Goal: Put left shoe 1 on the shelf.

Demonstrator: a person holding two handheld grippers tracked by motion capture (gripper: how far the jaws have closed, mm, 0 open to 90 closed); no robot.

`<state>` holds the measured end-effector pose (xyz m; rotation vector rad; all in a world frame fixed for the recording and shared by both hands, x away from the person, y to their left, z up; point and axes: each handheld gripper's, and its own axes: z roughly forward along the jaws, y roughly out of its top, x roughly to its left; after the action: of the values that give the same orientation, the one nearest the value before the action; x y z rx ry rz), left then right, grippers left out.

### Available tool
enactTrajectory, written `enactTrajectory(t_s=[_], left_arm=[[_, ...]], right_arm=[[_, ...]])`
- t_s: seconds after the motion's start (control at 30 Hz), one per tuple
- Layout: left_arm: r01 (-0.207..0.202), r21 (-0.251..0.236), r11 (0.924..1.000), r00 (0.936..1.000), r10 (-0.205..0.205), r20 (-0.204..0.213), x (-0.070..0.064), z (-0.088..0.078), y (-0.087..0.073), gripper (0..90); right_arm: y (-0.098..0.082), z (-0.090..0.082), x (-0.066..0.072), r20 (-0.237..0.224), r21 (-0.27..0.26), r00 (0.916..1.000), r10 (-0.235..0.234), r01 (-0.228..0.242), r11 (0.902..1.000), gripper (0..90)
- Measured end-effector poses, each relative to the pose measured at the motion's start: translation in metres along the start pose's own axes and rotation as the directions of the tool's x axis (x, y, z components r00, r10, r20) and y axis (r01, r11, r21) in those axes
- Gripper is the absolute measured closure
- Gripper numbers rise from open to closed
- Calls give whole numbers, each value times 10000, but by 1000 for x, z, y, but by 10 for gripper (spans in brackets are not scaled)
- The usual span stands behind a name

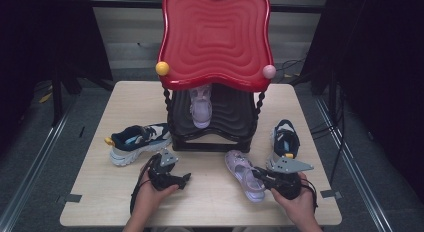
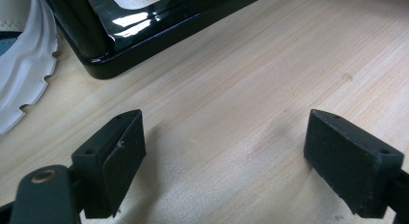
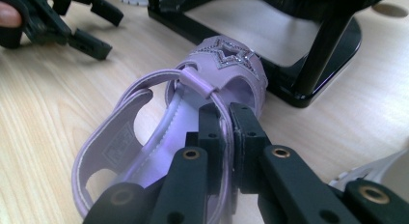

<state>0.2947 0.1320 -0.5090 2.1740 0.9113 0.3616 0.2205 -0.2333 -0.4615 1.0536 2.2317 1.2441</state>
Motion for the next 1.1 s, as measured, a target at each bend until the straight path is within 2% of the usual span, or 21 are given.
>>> enactTrajectory(t_s=[0.23,0.5,0.6,0.93,1.1], left_arm=[[-8,23,10000,10000,8,-30,0,0,0,142],[-4,20,10000,10000,4,-27,0,0,0,142],[-11,24,10000,10000,11,-29,0,0,0,142],[-10,26,10000,10000,10,-26,0,0,0,142],[-7,22,10000,10000,7,-23,0,0,0,142]], right_arm=[[10,-10,3,145,-280,9998,-164,168,9995,842],[29,-23,5,171,-892,9995,-250,264,9957,841],[35,-25,6,206,-853,9992,-342,358,9957,841],[33,-30,16,-129,-829,9976,-685,672,9943,843],[40,-41,20,-318,-1316,9974,-640,593,9895,844]])
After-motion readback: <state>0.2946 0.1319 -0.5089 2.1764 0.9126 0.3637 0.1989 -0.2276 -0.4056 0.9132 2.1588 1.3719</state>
